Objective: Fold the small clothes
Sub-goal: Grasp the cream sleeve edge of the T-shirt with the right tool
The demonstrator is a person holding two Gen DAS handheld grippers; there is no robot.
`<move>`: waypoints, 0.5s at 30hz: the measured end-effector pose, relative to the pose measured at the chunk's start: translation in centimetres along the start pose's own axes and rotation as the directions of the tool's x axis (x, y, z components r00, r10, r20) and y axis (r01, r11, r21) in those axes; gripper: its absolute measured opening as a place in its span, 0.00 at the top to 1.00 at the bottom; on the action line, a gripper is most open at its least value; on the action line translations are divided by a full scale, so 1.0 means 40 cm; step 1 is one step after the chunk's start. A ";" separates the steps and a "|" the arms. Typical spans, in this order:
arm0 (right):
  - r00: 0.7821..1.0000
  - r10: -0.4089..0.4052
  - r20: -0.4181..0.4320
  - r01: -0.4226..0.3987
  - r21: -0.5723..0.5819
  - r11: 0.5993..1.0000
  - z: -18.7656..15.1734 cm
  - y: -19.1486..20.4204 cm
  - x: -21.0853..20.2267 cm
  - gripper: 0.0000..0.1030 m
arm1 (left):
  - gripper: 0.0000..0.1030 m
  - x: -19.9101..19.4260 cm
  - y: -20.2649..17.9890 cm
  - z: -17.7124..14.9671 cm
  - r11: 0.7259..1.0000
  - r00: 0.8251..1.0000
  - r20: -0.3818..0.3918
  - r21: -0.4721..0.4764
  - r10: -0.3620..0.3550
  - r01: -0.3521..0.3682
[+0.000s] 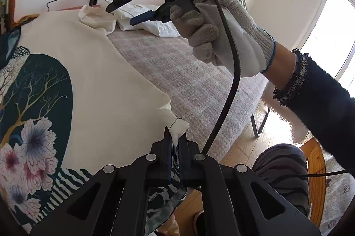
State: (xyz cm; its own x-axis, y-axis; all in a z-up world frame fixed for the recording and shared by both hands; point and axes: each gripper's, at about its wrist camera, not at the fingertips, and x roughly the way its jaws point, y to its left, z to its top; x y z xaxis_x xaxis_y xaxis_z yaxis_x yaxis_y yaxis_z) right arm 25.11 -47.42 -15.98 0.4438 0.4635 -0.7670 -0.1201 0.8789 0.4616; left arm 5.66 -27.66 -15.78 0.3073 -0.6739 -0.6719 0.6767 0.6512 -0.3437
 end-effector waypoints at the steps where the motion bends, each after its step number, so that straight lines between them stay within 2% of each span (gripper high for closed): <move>1: 0.999 -0.032 -0.006 0.032 -0.013 0.999 0.005 0.008 0.026 0.36 | 0.97 -0.003 0.002 -0.003 1.000 1.000 0.002 -0.005 -0.002 0.002; 4: 0.992 -0.123 -0.022 0.122 -0.046 0.991 0.021 0.023 0.092 0.45 | 0.98 -0.013 0.005 -0.006 1.000 1.000 0.012 -0.012 -0.001 0.002; 7: 0.980 -0.197 -0.021 0.196 -0.066 0.978 0.038 0.034 0.135 0.60 | 0.98 -0.024 0.011 -0.012 1.000 1.000 0.023 -0.019 0.000 0.001; 9: 0.981 -0.192 -0.016 0.191 -0.035 0.981 0.050 0.029 0.142 0.87 | 0.98 -0.026 0.017 -0.014 1.000 1.000 0.030 -0.029 -0.005 0.006; 12: 0.988 -0.154 0.007 0.154 0.052 0.987 0.073 0.005 0.122 0.89 | 0.98 -0.033 0.026 -0.015 0.999 0.999 0.045 -0.040 -0.016 0.018; 15: 0.988 -0.144 0.056 0.141 0.067 0.988 0.089 0.016 0.088 0.90 | 0.98 -0.049 0.032 -0.023 0.998 0.998 0.063 -0.052 -0.017 0.021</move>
State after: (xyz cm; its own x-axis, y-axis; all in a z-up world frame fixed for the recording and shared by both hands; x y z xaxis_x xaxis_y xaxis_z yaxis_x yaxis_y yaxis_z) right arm 29.75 -45.65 -16.79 0.5055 0.3247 -0.7994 0.0029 0.9258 0.3779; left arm 5.30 -25.20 -15.52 0.3374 -0.7058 -0.6229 0.6473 0.6544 -0.3909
